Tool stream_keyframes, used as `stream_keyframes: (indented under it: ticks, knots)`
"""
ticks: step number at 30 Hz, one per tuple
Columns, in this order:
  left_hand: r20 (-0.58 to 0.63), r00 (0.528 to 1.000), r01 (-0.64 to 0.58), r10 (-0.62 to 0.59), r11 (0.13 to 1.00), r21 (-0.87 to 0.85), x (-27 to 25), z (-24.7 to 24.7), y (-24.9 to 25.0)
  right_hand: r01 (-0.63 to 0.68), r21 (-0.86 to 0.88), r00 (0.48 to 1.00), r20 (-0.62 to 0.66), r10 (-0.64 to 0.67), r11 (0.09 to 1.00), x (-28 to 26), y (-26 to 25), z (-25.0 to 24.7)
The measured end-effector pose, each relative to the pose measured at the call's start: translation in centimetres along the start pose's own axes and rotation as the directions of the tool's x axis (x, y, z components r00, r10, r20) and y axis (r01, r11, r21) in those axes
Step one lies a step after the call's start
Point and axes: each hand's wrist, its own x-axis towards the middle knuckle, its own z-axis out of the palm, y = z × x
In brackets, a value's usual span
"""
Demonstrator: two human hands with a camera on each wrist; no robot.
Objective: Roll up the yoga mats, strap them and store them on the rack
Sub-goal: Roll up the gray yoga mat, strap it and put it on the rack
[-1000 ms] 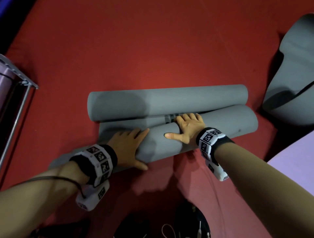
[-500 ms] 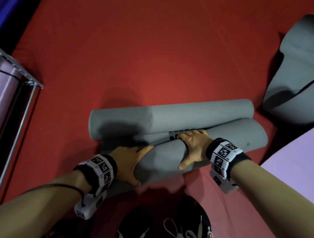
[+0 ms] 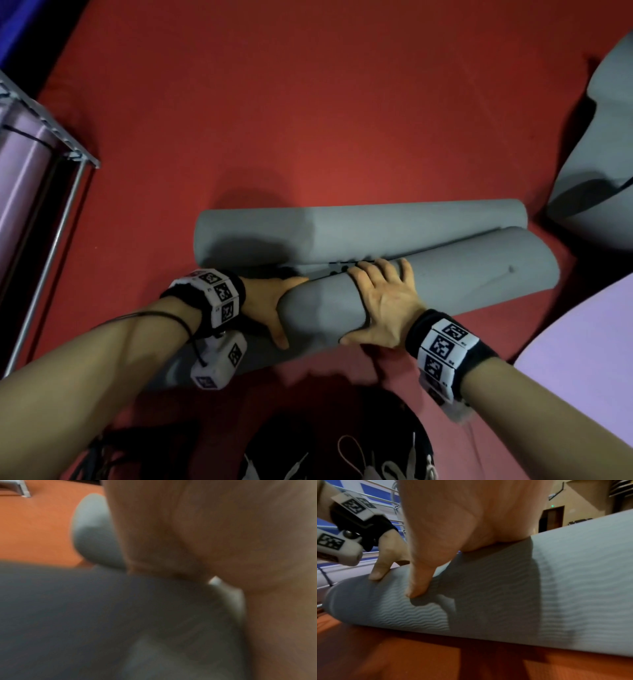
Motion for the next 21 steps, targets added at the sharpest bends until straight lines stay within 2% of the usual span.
stream_keyframes:
  ticks: [2,4,5,7,9,12,13,14,16,21]
  knots:
    - [-0.037,0.998,0.037,-0.042,0.993,-0.113,0.2,-1.0,0.3,-0.004,0.010,1.000,-0.006,0.004,1.000,-0.1,0.1,0.2]
    - [-0.142,0.989,0.013,-0.045,0.976,-0.217,0.4,-1.8,1.1,-0.008,0.014,1.000,-0.017,0.009,1.000,-0.7,-0.1,1.2]
    - [-0.183,0.982,0.004,-0.046,0.975,-0.222,0.7,-2.0,1.4,-0.010,0.016,1.000,-0.030,0.010,1.000,-1.1,-0.3,1.8]
    - [-0.260,0.966,-0.016,-0.016,0.993,-0.119,1.3,-1.9,2.1,-0.011,0.038,0.999,-0.050,0.013,0.999,-1.9,-0.5,2.9]
    - [-0.409,0.912,-0.012,0.000,1.000,-0.027,2.1,-1.8,2.0,-0.022,0.051,0.994,-0.103,0.027,0.998,-2.1,-0.5,3.5]
    - [-0.633,0.769,-0.047,-0.088,0.980,-0.193,2.8,-3.3,2.0,-0.018,0.036,0.992,-0.128,0.023,0.999,-1.5,-0.2,3.3]
    - [-0.640,0.754,-0.031,-0.146,0.966,-0.257,2.9,-4.1,2.1,-0.013,0.039,0.994,-0.111,0.017,0.999,-1.2,0.1,3.0]
    - [-0.608,0.770,0.011,-0.194,0.957,-0.291,2.8,-4.9,2.2,-0.001,0.040,0.996,-0.084,0.005,0.999,-0.9,0.3,2.7]
    - [-0.539,0.815,0.078,-0.212,0.962,-0.260,2.7,-5.9,2.3,0.026,0.049,0.998,-0.058,-0.023,0.998,-0.1,0.7,2.0]
    - [-0.495,0.855,0.060,-0.155,0.977,-0.204,2.1,-6.9,2.5,0.072,0.126,0.996,-0.066,-0.064,0.989,2.3,1.7,-1.1]
